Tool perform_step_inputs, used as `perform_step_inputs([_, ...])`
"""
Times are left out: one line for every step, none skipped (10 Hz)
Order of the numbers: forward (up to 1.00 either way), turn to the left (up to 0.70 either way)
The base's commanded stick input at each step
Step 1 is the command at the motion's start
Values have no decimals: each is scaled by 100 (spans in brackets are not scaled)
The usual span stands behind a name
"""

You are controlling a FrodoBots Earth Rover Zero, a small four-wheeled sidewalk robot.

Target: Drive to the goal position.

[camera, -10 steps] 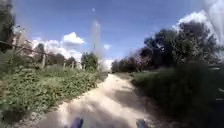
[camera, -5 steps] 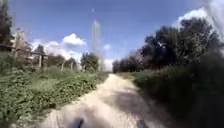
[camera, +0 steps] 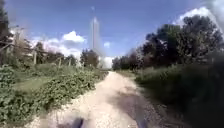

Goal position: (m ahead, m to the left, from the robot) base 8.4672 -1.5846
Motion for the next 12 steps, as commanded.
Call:
perform_step_inputs([70,0])
perform_step_inputs([70,0])
perform_step_inputs([70,0])
perform_step_inputs([70,0])
perform_step_inputs([70,0])
perform_step_inputs([70,0])
perform_step_inputs([70,0])
perform_step_inputs([70,0])
perform_step_inputs([70,0])
perform_step_inputs([70,0])
perform_step_inputs([70,0])
perform_step_inputs([70,0])
